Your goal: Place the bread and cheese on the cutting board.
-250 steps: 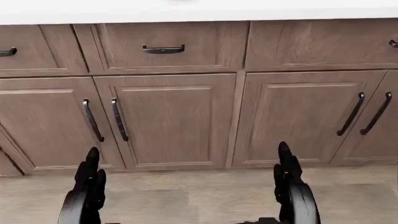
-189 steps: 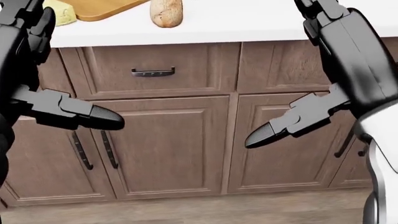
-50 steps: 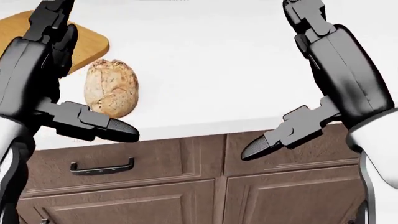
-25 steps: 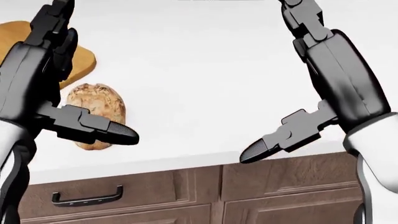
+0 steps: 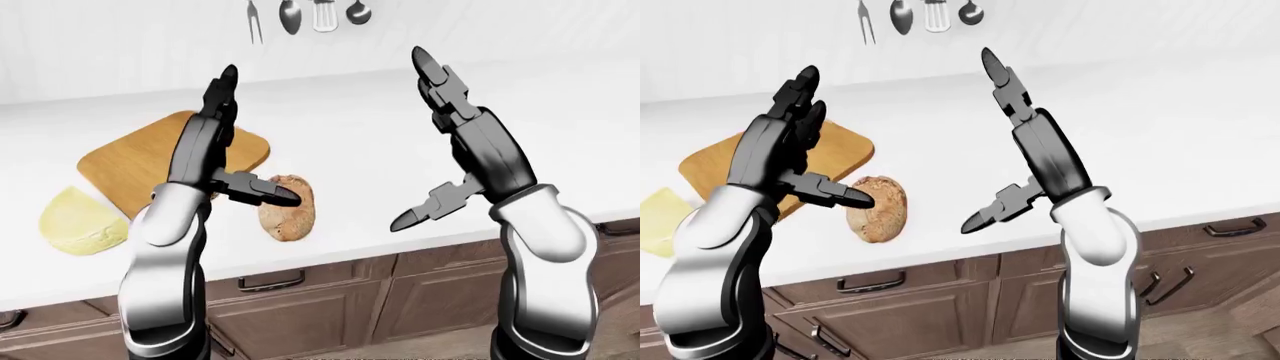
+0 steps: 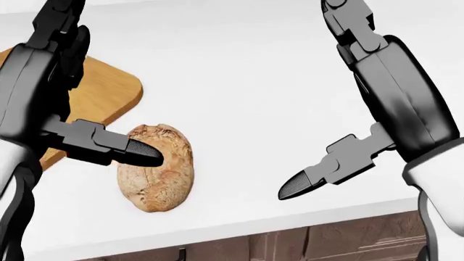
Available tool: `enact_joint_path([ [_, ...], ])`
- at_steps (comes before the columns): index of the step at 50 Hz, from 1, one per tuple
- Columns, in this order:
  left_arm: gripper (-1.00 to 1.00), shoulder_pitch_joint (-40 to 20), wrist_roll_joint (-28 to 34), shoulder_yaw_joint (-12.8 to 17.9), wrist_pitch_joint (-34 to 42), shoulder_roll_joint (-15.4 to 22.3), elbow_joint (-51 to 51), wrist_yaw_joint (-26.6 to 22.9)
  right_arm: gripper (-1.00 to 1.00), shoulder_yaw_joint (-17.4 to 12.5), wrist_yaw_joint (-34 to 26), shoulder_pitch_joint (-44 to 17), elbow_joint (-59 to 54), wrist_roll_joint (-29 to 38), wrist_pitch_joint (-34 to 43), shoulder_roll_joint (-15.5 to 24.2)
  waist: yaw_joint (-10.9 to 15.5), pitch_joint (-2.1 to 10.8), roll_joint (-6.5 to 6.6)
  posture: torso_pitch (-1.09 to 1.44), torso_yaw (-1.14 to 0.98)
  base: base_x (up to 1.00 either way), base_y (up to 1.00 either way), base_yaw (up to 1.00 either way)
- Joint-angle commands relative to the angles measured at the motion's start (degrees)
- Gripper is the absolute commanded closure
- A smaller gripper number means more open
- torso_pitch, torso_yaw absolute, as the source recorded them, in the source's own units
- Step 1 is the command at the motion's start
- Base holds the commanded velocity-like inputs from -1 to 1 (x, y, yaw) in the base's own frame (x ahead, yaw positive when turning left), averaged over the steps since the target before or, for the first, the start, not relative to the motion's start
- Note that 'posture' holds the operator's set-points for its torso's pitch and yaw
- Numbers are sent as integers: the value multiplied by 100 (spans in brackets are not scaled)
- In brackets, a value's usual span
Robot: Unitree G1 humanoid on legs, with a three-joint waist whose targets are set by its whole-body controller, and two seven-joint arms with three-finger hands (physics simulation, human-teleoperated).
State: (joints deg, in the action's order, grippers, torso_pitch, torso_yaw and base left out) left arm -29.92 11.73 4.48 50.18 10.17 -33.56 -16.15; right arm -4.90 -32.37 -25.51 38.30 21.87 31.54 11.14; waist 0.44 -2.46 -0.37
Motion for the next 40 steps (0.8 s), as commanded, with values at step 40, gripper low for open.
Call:
enact_joint_path([
  [40, -100, -43, 126, 77, -193, 35, -108, 34, -100, 64, -77, 245, 433, -85, -265, -78, -114, 107, 166, 0, 0, 0, 5, 39],
])
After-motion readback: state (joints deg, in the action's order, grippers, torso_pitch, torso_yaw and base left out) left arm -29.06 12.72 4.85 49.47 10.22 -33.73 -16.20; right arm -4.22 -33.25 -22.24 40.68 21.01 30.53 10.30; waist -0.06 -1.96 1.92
